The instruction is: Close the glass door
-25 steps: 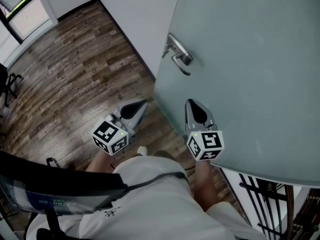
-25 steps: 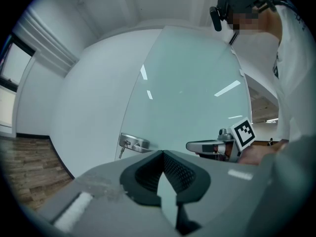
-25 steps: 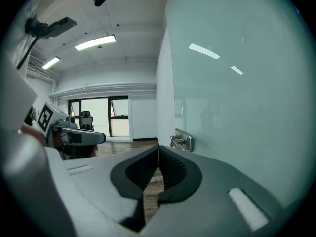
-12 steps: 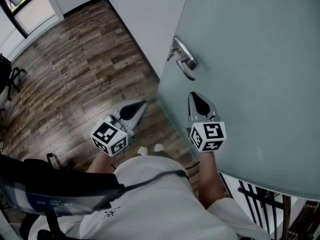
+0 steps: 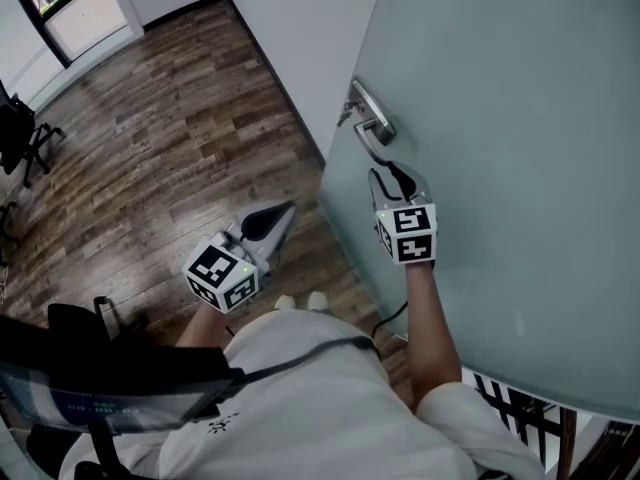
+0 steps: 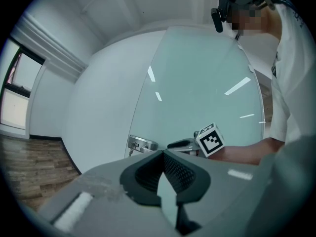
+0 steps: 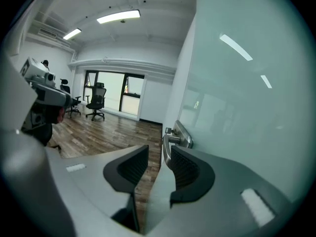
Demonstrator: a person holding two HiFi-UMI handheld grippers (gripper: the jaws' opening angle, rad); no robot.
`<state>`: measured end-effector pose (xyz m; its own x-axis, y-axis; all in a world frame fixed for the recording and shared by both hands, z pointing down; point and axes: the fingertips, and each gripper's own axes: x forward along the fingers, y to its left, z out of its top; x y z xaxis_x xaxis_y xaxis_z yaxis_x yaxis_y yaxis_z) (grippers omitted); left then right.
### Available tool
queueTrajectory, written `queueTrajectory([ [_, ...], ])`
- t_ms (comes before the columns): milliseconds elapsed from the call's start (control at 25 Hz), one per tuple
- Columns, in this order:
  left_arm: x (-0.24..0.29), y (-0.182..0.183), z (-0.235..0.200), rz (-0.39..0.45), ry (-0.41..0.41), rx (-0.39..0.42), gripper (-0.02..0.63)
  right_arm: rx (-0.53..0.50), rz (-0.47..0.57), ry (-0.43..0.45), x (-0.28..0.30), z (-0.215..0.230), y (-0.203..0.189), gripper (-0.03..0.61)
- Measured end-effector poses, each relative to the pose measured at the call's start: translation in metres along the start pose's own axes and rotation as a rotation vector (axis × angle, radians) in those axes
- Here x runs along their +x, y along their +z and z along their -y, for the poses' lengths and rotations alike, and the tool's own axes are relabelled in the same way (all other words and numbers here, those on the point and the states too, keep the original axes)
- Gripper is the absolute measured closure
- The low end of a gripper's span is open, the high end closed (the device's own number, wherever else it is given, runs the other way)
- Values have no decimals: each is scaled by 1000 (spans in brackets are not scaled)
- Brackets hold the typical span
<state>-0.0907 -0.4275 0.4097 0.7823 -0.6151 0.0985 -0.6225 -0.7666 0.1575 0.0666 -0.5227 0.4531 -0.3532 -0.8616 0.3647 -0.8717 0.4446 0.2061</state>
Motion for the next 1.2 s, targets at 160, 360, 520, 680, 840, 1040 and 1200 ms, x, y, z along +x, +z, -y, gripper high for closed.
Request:
queueTrajectory([
  [160, 0, -1, 4, 6, 9, -13, 607, -101, -91, 6, 24, 9, -7, 392],
  [360, -9, -3, 2, 2, 31, -14, 607, -198, -161, 24, 54, 10, -14, 385],
  [520, -13, -4, 0, -2, 46, -16, 607, -212, -190, 24, 68, 12, -14, 386],
  [680, -21, -5, 1, -13, 64, -21, 607, -235, -211, -2, 70, 17, -16, 448],
  [840, -25, -7, 2, -18, 73, -27, 607, -258, -237, -21, 72, 20, -18, 502],
  [1040, -25, -8, 6, -21, 71, -31, 607, -252, -239, -5, 73, 20, -17, 503],
  [1200, -28, -9, 4, -22, 84, -33, 607, -253, -237, 10, 74, 14, -15, 505],
])
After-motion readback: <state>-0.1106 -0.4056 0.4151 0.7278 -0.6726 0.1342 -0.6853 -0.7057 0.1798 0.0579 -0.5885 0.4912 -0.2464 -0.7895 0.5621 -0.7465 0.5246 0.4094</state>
